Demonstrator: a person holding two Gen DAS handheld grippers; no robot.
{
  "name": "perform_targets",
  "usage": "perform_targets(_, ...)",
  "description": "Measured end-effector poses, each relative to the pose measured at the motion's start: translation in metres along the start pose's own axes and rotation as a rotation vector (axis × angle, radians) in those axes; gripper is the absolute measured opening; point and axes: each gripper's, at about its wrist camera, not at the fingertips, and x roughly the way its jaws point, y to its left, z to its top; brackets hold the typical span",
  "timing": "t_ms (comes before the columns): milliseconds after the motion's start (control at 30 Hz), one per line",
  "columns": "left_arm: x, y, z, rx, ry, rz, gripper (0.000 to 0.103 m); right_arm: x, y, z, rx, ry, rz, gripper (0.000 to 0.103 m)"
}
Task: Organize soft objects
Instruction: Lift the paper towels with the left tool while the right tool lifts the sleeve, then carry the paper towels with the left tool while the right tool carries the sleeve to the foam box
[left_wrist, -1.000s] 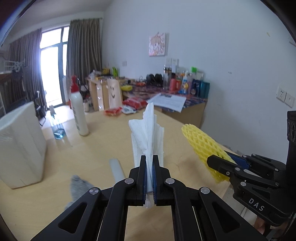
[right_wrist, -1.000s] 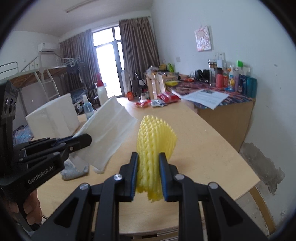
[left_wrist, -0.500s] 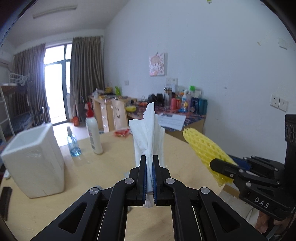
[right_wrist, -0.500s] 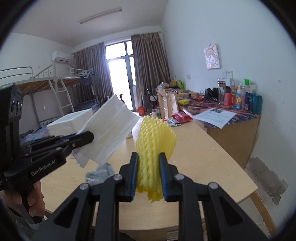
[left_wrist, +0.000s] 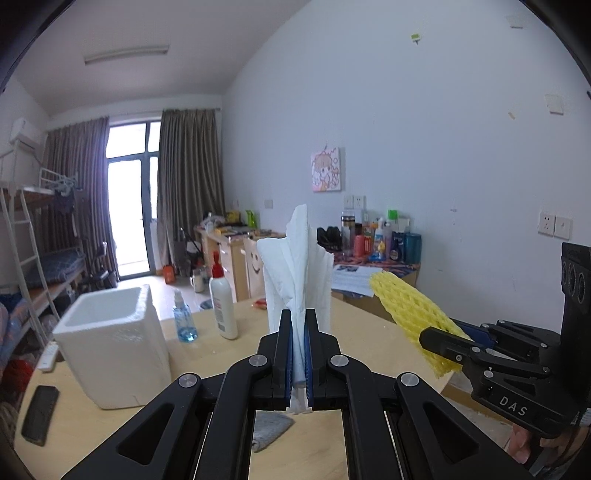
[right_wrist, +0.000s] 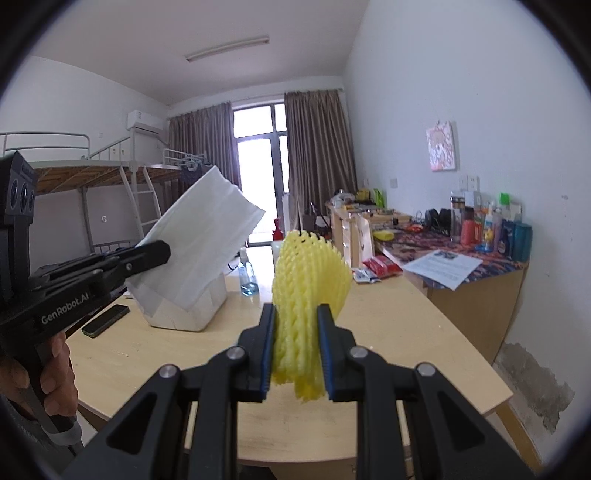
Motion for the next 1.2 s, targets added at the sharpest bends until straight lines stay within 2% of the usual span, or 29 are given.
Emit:
perform_targets(333, -0.027, 0.013, -0.002, -0.021, -0.036, 0.068, 0.005, -0.005, 0.025, 0.009, -0.041, -0.044, 0.040, 0.026)
perform_targets(700, -0.062, 0.059, -0.014, -0.045, -0.058, 0.281, 0.005, 0.012, 0.073, 0.014, -0.077, -0.061, 0.186, 0.026)
perform_targets(933, -0.080, 0.095, -0.027, -0.083, -0.033, 0.397, 0.005, 0.031, 0.111, 0.012, -0.104, -0.050, 0.290, 0.026)
perform_targets(1200, -0.085, 0.118, -0.037, -0.123, -0.007, 0.463, 0.005, 0.047, 0.138, 0.012, -0.122, -0.033, 0.365, 0.026)
